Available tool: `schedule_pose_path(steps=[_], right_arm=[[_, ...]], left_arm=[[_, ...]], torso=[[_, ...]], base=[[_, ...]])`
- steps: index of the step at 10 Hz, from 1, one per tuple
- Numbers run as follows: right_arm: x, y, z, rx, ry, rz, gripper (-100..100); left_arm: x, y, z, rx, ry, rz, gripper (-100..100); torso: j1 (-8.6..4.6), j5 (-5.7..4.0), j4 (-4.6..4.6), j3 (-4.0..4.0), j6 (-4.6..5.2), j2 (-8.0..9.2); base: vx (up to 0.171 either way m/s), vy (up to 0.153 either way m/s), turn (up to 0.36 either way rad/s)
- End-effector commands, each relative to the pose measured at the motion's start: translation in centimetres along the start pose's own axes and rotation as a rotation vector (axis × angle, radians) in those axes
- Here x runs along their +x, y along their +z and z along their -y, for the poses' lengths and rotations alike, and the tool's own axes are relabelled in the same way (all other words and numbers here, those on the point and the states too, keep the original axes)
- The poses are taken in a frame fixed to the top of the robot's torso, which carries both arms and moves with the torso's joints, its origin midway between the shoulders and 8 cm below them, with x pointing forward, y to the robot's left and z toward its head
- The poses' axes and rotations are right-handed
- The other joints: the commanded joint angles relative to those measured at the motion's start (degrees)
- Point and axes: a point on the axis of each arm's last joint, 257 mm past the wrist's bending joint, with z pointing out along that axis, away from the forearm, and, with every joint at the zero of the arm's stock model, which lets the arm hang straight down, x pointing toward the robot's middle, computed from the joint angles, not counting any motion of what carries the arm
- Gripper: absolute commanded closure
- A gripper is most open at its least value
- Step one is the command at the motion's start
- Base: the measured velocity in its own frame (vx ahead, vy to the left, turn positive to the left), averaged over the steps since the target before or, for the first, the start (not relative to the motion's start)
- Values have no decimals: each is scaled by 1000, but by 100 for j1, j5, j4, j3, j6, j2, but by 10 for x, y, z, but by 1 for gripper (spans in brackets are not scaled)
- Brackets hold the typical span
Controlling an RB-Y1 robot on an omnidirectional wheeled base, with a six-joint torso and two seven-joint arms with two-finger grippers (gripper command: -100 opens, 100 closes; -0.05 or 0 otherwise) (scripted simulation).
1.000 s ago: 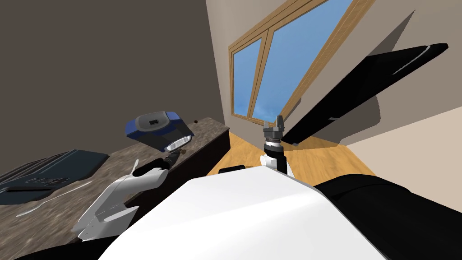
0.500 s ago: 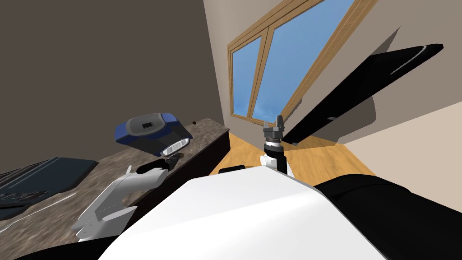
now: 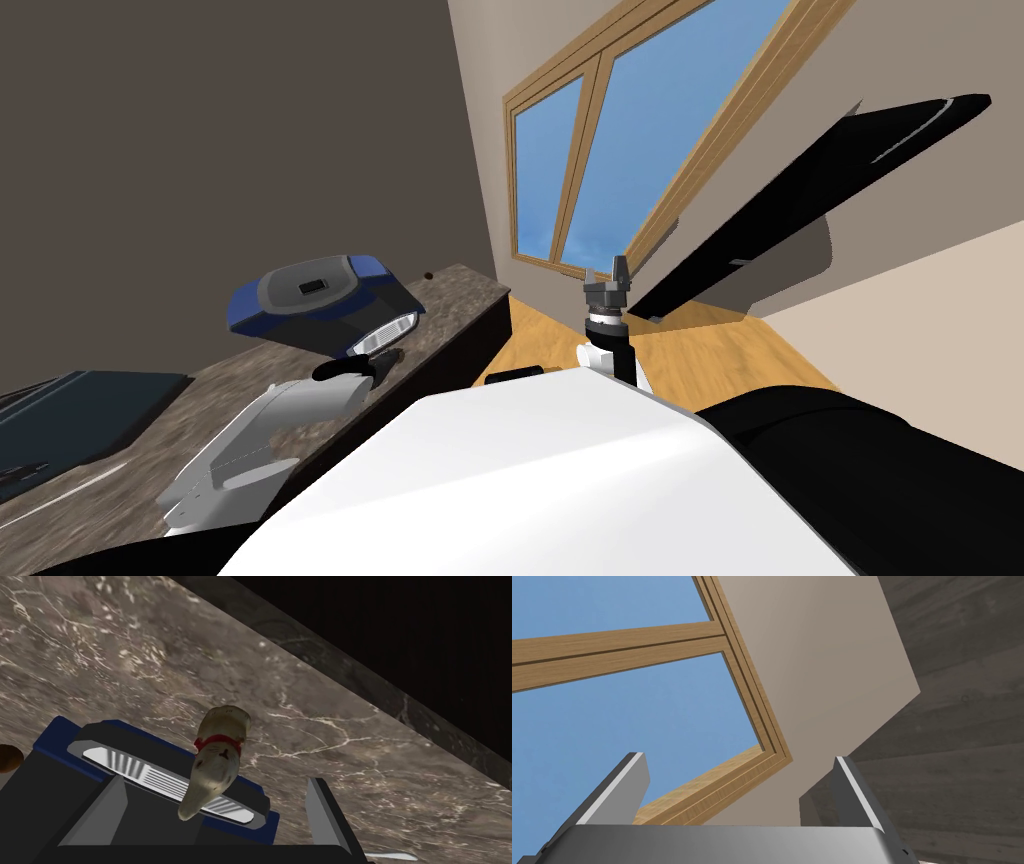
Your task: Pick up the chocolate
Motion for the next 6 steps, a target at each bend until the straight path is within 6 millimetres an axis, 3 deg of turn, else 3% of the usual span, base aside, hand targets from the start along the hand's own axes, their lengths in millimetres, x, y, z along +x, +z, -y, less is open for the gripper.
schedule_pose_path(steps=[1,5,6], right_arm=[[0,0,0,0,0,0,0],[0,0,0,0,0,0,0],[0,0,0,0,0,0,0]], left_arm=[[5,3,-14,-56,19,-20,-100],[8,3,-28,-105,35,-36,-100],[9,3,-28,-108,36,-36,0]], torso=[[0,0,0,0,0,0],[1,1,-1,-1,0,-1],[-13,-1,3,8,-1,17]], base=[[151,100,-26],[104,68,-12],[9,7,-1]])
